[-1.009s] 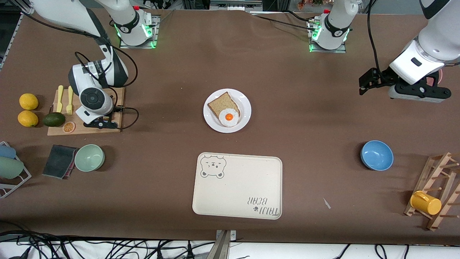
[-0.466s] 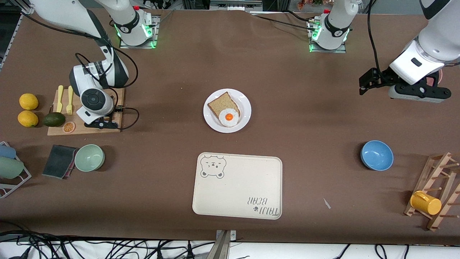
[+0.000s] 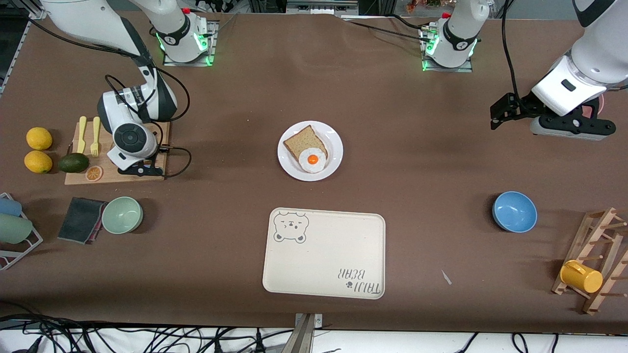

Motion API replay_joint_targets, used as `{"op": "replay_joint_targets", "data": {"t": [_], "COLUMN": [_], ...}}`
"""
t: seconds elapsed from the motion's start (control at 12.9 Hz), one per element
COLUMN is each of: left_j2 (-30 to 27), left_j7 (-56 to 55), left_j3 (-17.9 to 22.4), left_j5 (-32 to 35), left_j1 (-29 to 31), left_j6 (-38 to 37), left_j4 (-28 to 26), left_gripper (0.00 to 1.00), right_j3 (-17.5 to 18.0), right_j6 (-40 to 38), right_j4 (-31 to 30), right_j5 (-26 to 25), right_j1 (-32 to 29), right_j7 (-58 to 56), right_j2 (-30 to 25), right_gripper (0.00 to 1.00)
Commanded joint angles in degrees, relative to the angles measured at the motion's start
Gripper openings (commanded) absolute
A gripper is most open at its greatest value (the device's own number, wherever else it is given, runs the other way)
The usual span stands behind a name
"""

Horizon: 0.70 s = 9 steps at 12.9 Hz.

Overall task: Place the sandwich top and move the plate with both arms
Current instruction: 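Lower the right gripper and grasp the bread slice edge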

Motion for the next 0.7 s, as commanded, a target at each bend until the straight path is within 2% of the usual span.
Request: {"op": "replay_joint_targets", "data": {"t": [0.0, 0.08, 0.39, 0.47, 0.62], "left_j2": [0.7, 0.6, 0.7, 0.7, 0.7], "left_j7": [0.2, 0.0, -0.1, -0.2, -0.2], "left_j3": [-0.2, -0.2, -0.1, -0.1, -0.5], "left_j5": [2.0, 2.0, 2.0, 2.0, 2.0], "left_j1": [0.1, 0.1, 0.3, 0.2, 0.1], "left_j6": [-1.3, -1.4, -1.9, -1.9, -1.9], "left_j4": [1.7, 1.6, 1.7, 1.7, 1.8], "left_gripper": [1.0, 1.0, 1.0, 1.0, 1.0], "right_j3": [0.0, 0.1, 0.1, 0.1, 0.5], "right_j6": [0.8, 0.8, 0.0, -1.6, -9.8], "right_j4": [0.3, 0.3, 0.6, 1.6, 5.1], "right_j5": [-0.9, -0.9, -0.9, -0.8, -0.1], "right_j1": [-0.5, -0.5, -0.5, -0.5, -0.5], "right_j7": [-0.1, -0.1, -0.2, -0.8, -2.6], "right_j2": [0.8, 0.8, 0.2, -0.6, -2.1], "right_gripper": [0.09, 0.02, 0.0, 0.0, 0.0]}}
